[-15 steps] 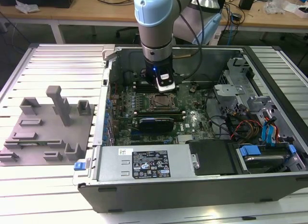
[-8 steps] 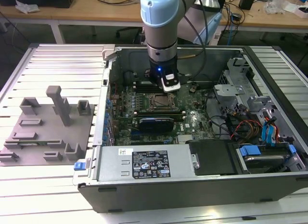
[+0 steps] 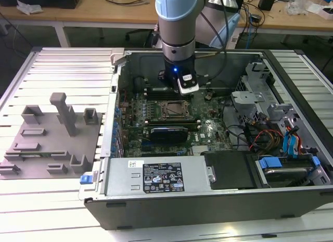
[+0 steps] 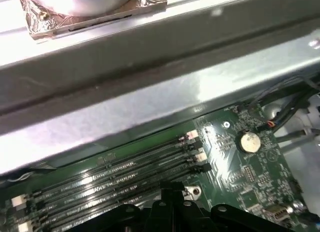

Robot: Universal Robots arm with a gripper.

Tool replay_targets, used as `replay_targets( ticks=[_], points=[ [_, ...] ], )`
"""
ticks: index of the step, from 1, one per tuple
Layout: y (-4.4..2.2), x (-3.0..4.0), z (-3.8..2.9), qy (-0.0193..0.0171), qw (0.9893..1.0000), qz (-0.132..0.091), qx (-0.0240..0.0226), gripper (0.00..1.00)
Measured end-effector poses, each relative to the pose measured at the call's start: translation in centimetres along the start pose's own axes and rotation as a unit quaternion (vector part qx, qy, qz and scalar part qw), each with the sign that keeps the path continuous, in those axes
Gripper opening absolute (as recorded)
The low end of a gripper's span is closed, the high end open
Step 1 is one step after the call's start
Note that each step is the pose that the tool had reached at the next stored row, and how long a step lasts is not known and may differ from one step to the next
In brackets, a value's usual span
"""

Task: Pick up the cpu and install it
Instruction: 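Install the first cpu locking lever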

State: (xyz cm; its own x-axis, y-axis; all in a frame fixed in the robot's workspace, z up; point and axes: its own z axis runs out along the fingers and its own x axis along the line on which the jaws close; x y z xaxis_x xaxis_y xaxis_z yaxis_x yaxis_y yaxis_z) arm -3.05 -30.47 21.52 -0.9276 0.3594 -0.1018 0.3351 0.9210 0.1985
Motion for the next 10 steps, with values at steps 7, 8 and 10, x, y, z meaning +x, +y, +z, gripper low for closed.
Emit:
replay_targets(
  ticks=[7, 8, 10],
  points=[
    [-0.52, -0.21, -0.21, -0.0077, 0.9995, -0.005, 0.0311, 0.11],
    [-0.75, -0.28, -0.25, -0.0081, 0.9994, -0.005, 0.0328, 0.11],
    [-1.24, -0.38, -0.33, -0.0086, 0.9994, -0.005, 0.0345, 0.11]
  ],
)
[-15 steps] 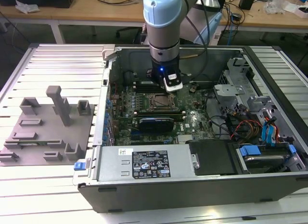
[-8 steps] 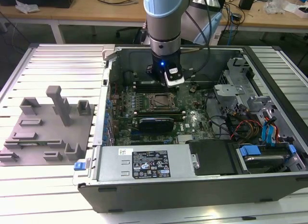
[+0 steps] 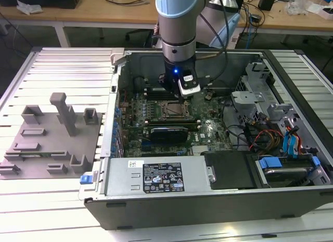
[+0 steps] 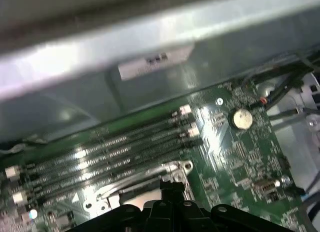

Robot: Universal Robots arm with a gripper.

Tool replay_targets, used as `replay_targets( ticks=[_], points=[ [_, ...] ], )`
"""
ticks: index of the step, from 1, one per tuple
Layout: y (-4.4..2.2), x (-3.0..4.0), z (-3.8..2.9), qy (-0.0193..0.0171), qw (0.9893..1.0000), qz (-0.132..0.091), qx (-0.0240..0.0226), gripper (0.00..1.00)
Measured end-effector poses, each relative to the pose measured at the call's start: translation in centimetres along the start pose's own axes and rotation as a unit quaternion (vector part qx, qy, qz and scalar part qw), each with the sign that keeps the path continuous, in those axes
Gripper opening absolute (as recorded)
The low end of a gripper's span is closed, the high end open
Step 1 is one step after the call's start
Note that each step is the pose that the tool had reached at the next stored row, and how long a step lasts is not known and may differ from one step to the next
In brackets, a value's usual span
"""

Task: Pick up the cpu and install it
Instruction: 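Install the first cpu locking lever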

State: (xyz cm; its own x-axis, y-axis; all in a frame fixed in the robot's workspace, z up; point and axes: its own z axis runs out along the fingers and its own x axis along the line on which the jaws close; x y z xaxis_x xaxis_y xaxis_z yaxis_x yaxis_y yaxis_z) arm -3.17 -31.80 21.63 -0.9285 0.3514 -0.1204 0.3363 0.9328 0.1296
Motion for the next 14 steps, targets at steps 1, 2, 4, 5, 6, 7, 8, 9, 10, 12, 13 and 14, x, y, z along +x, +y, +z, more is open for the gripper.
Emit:
replay_targets(
  ticks=[1, 2, 4, 5, 6, 7, 8, 9, 10, 12, 13, 14],
  points=[
    [-0.22, -0.02, -0.03, -0.0002, 1.0000, 0.000, 0.0005, 0.11],
    [-0.48, -0.02, -0.06, -0.0003, 1.0000, 0.000, 0.0008, 0.11],
    [-0.97, 0.08, -0.11, -0.0005, 1.0000, 0.000, 0.0030, 0.11],
    [-1.00, 0.09, -0.10, -0.0002, 1.0000, -0.001, 0.0060, 0.11],
    [-1.03, 0.09, -0.11, 0.0015, 0.9999, -0.001, 0.0114, 0.11],
    [-1.05, 0.09, -0.11, 0.0038, 0.9998, -0.002, 0.0169, 0.11],
    [-1.05, 0.09, -0.11, 0.0096, 0.9995, -0.002, 0.0293, 0.11],
    [-1.05, 0.08, -0.10, 0.0179, 0.9988, -0.003, 0.0457, 0.11],
    [-1.02, 0.00, -0.09, 0.0269, 0.9981, -0.004, 0.0560, 0.11],
    [-0.92, -0.13, -0.07, 0.0299, 0.9978, -0.004, 0.0593, 0.11],
    [-0.89, -0.18, -0.10, 0.0302, 0.9978, -0.004, 0.0596, 0.11],
    [-0.85, -0.23, -0.21, 0.0302, 0.9978, -0.004, 0.0595, 0.11]
  ],
)
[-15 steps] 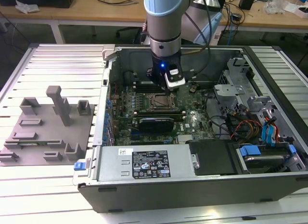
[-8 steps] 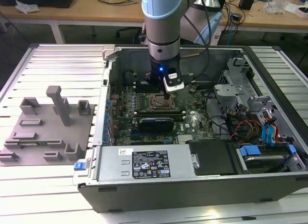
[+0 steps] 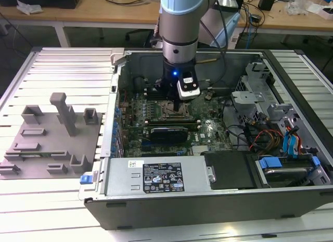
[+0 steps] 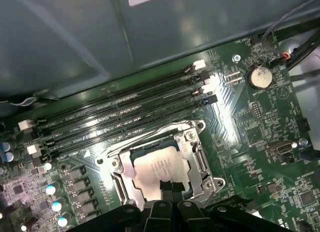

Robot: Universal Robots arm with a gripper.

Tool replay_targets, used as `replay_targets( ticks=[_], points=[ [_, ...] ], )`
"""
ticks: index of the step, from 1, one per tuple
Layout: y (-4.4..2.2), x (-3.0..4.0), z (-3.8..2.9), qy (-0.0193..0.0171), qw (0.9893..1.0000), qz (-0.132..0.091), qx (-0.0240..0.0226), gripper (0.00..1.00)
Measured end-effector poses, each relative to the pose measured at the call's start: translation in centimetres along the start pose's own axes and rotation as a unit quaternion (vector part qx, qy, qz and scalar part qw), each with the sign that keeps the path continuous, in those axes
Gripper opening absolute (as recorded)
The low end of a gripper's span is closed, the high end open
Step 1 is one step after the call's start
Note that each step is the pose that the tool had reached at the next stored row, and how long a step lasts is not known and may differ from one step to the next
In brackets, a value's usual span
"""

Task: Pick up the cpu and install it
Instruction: 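Install the first cpu locking lever, then install the second cpu locking lever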

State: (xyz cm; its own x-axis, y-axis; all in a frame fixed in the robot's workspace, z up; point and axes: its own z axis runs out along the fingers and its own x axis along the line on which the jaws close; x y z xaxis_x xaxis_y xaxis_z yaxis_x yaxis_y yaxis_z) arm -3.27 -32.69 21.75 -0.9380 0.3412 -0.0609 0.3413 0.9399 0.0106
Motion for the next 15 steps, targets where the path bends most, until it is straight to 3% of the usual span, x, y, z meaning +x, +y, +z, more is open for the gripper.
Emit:
replay_targets(
  ticks=[2, 4, 5, 15],
  points=[
    [0.02, -0.09, -0.91, 0.0000, 1.0000, 0.000, 0.0000, 0.11],
    [0.04, -0.20, -2.34, -0.0001, 1.0000, 0.000, 0.0003, 0.11],
    [0.05, -0.22, -2.63, -0.0002, 1.0000, 0.000, 0.0002, 0.11],
    [0.05, -0.24, -2.82, -0.0001, 1.0000, 0.000, 0.0003, 0.11]
  ],
)
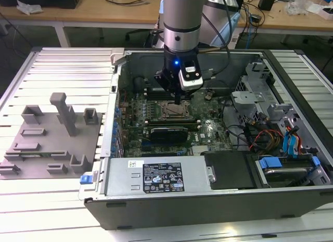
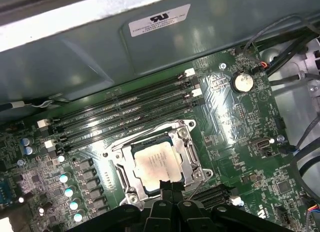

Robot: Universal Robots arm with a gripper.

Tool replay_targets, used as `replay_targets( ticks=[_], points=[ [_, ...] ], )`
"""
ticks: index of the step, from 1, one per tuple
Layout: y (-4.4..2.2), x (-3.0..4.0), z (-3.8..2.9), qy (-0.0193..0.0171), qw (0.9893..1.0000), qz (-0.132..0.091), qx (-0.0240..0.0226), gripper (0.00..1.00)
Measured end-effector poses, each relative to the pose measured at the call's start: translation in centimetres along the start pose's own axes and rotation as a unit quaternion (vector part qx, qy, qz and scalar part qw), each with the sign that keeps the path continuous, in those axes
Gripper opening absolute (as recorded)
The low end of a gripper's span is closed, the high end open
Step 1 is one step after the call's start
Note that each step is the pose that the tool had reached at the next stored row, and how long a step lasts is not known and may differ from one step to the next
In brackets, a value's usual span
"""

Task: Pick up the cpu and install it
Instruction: 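Install the second cpu locking lever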

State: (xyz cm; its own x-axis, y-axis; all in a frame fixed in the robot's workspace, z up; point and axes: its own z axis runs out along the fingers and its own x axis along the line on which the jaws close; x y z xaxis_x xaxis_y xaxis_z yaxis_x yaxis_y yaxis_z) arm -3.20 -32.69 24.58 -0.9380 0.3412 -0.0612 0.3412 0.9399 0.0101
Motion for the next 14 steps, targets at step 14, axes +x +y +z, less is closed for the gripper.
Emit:
replay_targets(
  ticks=[14],
  points=[
    [-1.65, -0.61, -0.10, 0.0000, 1.0000, 0.000, 0.0000, 0.11]
  ],
)
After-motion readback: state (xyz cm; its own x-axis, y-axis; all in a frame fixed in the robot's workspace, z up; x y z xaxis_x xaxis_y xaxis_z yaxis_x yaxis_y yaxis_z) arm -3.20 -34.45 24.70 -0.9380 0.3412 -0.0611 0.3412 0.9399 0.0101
